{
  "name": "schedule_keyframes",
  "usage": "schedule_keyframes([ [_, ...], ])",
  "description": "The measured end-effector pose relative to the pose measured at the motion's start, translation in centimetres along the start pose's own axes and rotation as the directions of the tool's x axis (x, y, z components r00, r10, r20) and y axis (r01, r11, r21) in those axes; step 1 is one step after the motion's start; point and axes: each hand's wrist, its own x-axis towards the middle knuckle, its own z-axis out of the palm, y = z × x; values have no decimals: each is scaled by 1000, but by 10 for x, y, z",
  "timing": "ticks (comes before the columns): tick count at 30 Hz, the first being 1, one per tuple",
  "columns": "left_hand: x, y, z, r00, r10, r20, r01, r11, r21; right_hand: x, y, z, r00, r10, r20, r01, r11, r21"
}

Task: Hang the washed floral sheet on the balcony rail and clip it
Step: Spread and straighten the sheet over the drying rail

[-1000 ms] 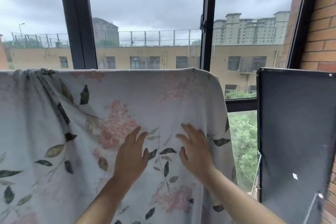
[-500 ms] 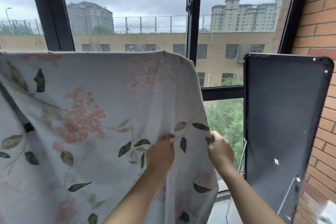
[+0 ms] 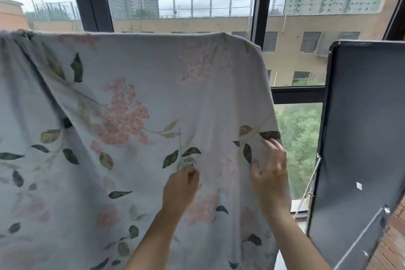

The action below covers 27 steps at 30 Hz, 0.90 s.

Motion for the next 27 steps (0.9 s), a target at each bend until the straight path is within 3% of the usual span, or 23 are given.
schedule_keyframes([
  [2, -9, -9, -20, 998, -34, -60, 24, 986, -163, -21, -20, 19, 996, -59, 62, 53, 994, 93],
  [5, -31, -36, -53, 989, -120, -83, 82, 928, -362, -56, -58, 51, 961, -35, 274, -15, 984, 178],
  [8, -52, -72, -84, 976, -199, -90, 144, 896, -419, -92, -89, 81, 891, -36, 453, -90, 963, 252],
  [11, -69, -116, -124, 961, -239, -138, 161, 893, -421, -123, -124, 113, 851, -68, 520, -93, 957, 276],
  [19, -64, -202, -242, 948, -237, -210, 143, 912, -386, -146, -244, 192, 821, -120, 558, -84, 942, 326],
  [23, -35, -216, -294, 953, -156, -261, 72, 950, -305, -130, -293, 217, 830, -219, 514, -2, 919, 395],
  [27, 9, -215, -348, 913, -3, -409, -51, 991, -121, -95, -336, 235, 832, -348, 431, 151, 891, 428],
])
